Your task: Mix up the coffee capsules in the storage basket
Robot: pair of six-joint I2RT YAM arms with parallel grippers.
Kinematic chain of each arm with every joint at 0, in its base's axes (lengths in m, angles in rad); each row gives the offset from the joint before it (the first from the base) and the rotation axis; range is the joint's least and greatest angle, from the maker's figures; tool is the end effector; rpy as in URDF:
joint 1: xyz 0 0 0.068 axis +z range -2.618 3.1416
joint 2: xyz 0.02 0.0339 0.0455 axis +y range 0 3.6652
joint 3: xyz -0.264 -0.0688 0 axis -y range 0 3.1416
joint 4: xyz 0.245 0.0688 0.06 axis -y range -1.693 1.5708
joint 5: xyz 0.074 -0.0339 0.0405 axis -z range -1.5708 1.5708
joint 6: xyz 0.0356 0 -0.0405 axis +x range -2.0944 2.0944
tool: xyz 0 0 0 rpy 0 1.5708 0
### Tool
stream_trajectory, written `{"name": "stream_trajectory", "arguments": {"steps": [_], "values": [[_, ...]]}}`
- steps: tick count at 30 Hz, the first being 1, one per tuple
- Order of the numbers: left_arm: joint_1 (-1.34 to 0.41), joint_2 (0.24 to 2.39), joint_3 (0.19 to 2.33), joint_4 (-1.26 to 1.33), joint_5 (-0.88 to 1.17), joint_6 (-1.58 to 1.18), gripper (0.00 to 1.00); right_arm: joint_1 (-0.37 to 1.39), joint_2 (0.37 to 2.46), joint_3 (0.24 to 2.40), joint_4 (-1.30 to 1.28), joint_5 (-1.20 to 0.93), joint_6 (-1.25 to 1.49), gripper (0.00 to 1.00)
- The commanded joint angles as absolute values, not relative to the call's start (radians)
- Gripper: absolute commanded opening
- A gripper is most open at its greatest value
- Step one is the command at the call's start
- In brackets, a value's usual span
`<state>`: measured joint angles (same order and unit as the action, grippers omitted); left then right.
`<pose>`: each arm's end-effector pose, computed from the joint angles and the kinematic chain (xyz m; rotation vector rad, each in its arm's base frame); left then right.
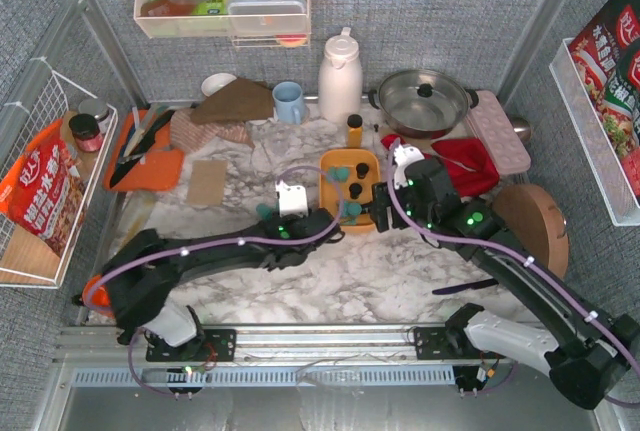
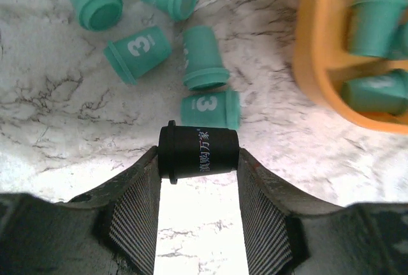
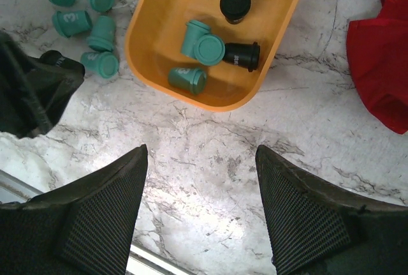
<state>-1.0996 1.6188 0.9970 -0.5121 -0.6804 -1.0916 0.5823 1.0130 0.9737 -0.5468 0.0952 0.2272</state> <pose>0.1606 -0.2659 0.1911 -0.1750 2.3473 -0.0832 0.1844 0.1174 0.3273 -0.3296 2.1515 0.3643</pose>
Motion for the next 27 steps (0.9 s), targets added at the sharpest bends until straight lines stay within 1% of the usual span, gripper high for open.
{"name": "stream_trajectory", "arguments": {"steps": [1,6,11,13,17,19,22,27], "values": [[-1.101,1.448,0.903,-0.260,-0.633,-0.865,0.29,0.583,0.995,0.989,-0.563,0.070,0.232,0.73],[-1.101,1.228,0.711,0.045,-0.532,-0.646,0.21,0.583,0.984,1.046,-0.583,0.037,0.235,0.73],[-1.101,1.071,0.528,0.381,-0.390,-0.359,0.04,0.596,0.987,1.060,-0.578,-0.029,0.267,0.73],[-1.100,1.026,0.443,0.542,-0.325,-0.248,0.00,0.612,0.995,1.060,-0.565,-0.052,0.284,0.73],[-1.100,0.974,0.299,0.828,-0.208,-0.069,0.00,0.667,1.024,1.059,-0.532,-0.083,0.316,0.73],[-1.100,0.967,0.258,0.913,-0.156,-0.002,0.00,0.696,1.039,1.058,-0.507,-0.097,0.337,0.72],[-1.100,0.972,0.231,0.979,-0.085,0.055,0.00,0.739,1.064,1.054,-0.468,-0.115,0.364,0.72],[-1.101,0.998,0.237,1.000,-0.017,0.072,0.00,0.801,1.112,1.045,-0.403,-0.149,0.410,0.71]]}}
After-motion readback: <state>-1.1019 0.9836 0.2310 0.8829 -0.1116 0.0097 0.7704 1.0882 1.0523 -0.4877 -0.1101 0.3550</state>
